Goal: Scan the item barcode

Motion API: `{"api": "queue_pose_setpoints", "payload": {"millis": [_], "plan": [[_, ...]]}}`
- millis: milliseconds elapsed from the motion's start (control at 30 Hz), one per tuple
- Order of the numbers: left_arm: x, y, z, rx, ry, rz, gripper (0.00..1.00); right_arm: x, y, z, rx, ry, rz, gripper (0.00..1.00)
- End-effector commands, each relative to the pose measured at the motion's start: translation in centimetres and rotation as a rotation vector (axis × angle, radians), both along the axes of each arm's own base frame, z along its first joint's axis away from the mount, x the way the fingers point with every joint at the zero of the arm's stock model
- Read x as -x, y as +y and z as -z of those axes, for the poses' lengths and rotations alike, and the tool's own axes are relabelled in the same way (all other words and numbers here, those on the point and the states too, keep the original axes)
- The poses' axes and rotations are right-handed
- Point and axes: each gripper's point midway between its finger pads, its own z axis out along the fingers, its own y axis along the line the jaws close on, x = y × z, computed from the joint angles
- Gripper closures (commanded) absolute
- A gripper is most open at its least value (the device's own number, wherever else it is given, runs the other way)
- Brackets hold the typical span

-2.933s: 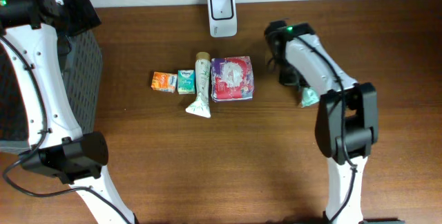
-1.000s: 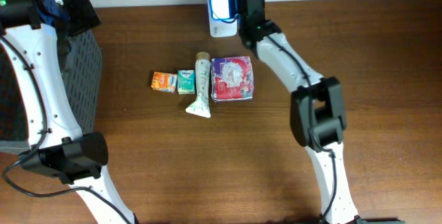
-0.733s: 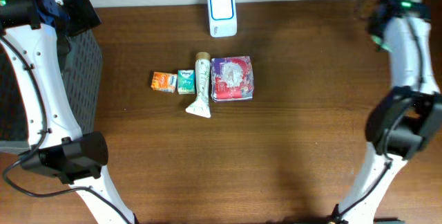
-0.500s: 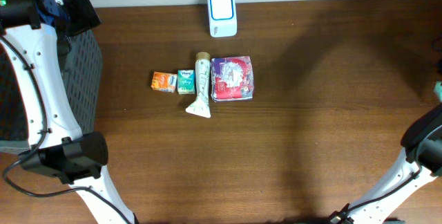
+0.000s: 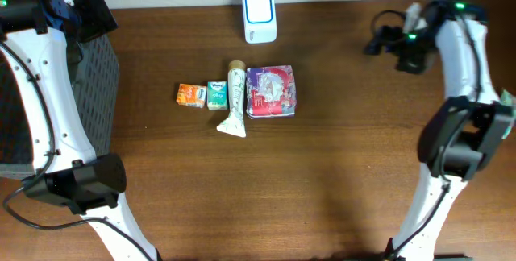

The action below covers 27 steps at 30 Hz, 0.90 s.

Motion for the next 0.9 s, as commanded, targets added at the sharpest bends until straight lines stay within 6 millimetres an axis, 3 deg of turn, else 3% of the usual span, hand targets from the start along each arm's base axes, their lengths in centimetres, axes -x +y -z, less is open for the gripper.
{"api": "queue_pose_setpoints", "payload": {"millis": [0, 133, 200, 300, 367, 500, 633, 733, 767, 833, 867], "plan": [[0.1, 0.2, -0.4, 0.006, -0.012, -0.007, 0.01, -0.3, 5.9, 0.7, 0.045, -0.008, -0.137, 0.01], [0.1, 0.2, -0.4, 0.006, -0.012, -0.007, 0.01, 0.6, 13.6, 0.9, 0.057, -0.019, -0.285, 0.01], [0.1, 0.2, -0.4, 0.006, -0.012, -0.007, 0.01, 0.7, 16.5, 2.4, 0.103, -0.021, -0.344, 0.01], [0.1, 0.2, -0.4, 0.007, -0.013, -0.007, 0.01, 2.1, 19.6, 5.0, 0.080, 0.039, -0.407, 0.01], [0.1, 0.2, -0.4, 0.006, -0.012, -0.007, 0.01, 3.3, 20.9, 5.6, 0.002, 0.085, -0.430, 0.01], [0.1, 0.2, -0.4, 0.006, -0.012, -0.007, 0.01, 4.7, 20.9, 6.1, -0.007, 0.151, -0.435, 0.29], [0.1, 0.2, -0.4, 0.006, -0.012, -0.007, 0.01, 5.8, 20.6, 7.6, -0.006, 0.197, -0.435, 0.45], [0.1, 0.2, -0.4, 0.006, -0.012, -0.007, 0.01, 6.9, 20.4, 9.2, -0.006, 0.233, -0.434, 0.75], [0.1, 0.2, -0.4, 0.006, -0.012, -0.007, 0.01, 6.8, 20.4, 9.0, -0.006, 0.229, -0.434, 0.94], [0.1, 0.2, -0.4, 0.006, -0.012, -0.007, 0.01, 6.2, 20.4, 7.9, -0.008, 0.204, -0.437, 0.96], [0.1, 0.2, -0.4, 0.006, -0.012, -0.007, 0.01, 6.0, 21.6, 6.2, -0.075, 0.139, -0.531, 0.96]]}}
